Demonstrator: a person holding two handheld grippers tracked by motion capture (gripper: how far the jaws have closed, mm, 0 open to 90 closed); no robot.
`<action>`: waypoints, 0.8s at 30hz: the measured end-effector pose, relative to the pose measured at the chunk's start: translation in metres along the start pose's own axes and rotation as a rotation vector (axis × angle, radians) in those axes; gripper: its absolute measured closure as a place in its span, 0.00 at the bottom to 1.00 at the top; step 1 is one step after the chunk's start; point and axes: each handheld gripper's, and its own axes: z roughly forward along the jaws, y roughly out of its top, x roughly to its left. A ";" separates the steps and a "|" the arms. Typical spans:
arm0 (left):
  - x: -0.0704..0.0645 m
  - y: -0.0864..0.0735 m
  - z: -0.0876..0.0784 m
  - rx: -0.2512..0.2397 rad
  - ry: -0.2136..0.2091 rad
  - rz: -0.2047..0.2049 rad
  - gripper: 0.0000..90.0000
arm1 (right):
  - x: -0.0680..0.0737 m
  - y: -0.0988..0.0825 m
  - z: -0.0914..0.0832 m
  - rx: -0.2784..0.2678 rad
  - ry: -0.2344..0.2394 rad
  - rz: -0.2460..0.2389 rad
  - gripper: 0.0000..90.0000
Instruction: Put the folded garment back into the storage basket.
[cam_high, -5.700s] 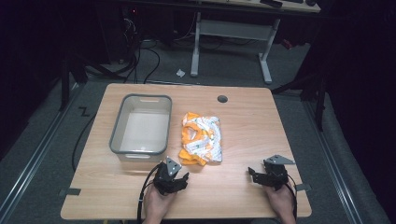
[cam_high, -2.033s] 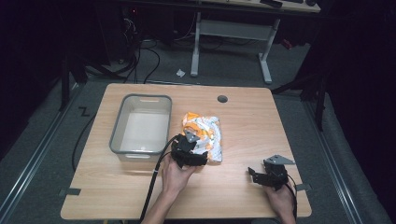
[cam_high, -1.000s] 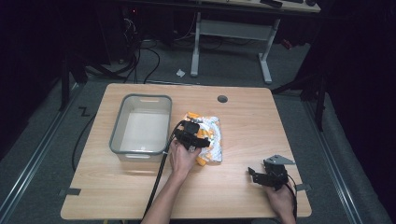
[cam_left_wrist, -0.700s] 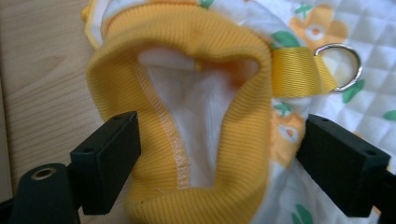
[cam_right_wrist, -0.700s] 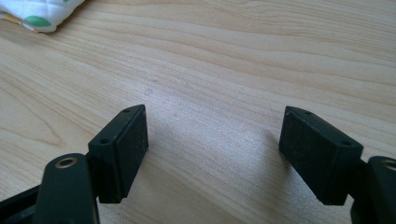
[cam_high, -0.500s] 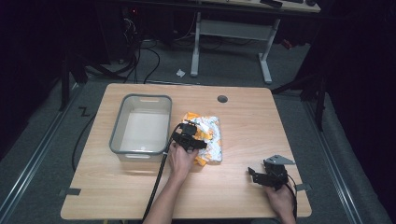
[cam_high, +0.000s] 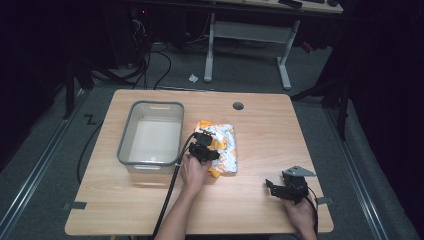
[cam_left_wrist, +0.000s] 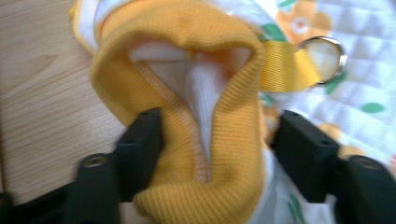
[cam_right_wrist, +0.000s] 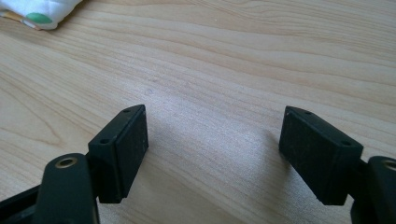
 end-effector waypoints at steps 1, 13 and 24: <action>-0.001 0.000 0.000 -0.003 -0.009 0.005 0.55 | 0.000 0.000 0.000 0.000 -0.001 -0.001 0.27; 0.003 0.000 -0.004 -0.013 -0.102 0.007 0.81 | 0.000 0.000 0.000 -0.001 0.000 -0.004 0.27; 0.001 0.002 -0.028 -0.068 -0.149 0.070 0.83 | 0.000 0.000 0.000 0.000 0.000 0.000 0.27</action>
